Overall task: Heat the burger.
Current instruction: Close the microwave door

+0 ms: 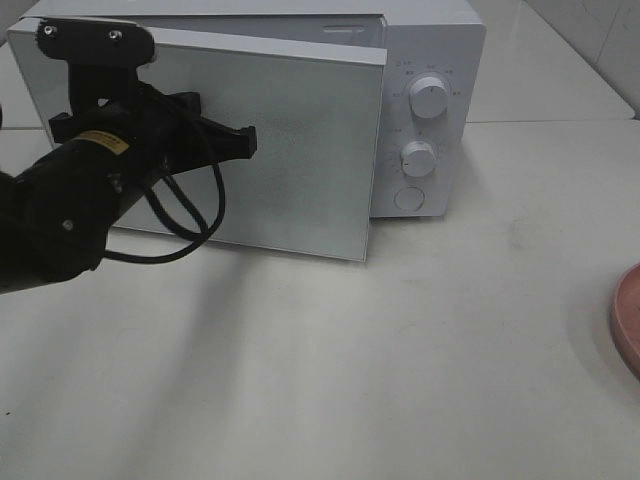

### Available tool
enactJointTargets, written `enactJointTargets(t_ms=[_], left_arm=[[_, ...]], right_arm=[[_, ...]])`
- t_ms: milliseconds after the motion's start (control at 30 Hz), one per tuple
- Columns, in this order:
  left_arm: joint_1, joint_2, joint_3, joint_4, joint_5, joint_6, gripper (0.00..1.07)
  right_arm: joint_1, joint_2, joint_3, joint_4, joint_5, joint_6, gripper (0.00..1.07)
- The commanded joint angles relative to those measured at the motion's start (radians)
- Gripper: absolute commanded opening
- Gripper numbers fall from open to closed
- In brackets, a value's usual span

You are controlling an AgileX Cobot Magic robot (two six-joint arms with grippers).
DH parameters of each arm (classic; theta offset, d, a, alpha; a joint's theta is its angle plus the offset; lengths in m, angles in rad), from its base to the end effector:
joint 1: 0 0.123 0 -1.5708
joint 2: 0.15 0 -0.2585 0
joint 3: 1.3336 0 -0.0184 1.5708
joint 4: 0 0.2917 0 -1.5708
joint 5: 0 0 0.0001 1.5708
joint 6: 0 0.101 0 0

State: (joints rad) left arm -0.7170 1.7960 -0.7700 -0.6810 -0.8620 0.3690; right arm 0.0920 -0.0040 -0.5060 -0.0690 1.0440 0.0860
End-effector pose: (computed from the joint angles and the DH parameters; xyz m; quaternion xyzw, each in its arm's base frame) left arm 0.3097 -0.2060 0.1211 0.0733 0.7635 -0.0731 0.6374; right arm 0.0663 0.0001 0.2963 -0.0013 0.8457 0.0130 0.5335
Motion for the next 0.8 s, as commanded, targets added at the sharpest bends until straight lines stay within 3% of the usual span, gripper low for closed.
enactJointTargets(t_ms=[33,500,800], left_arm=[[-0.005,0.021,-0.046,-0.052,0.011,0.038,0.0],[0.0,0.158,-0.284,-0.207,0.057,0.199,0.0],[0.0,0.189,-0.365,-0.218,0.081,0.235,0.0]], right_arm=[[-0.009,-0.028,-0.001,0.003,-0.005,-0.011,0.75],[-0.009,-0.028,-0.001,0.003,-0.005,-0.011,0.75],[-0.009,-0.028,-0.001,0.003,-0.005,-0.011,0.75]])
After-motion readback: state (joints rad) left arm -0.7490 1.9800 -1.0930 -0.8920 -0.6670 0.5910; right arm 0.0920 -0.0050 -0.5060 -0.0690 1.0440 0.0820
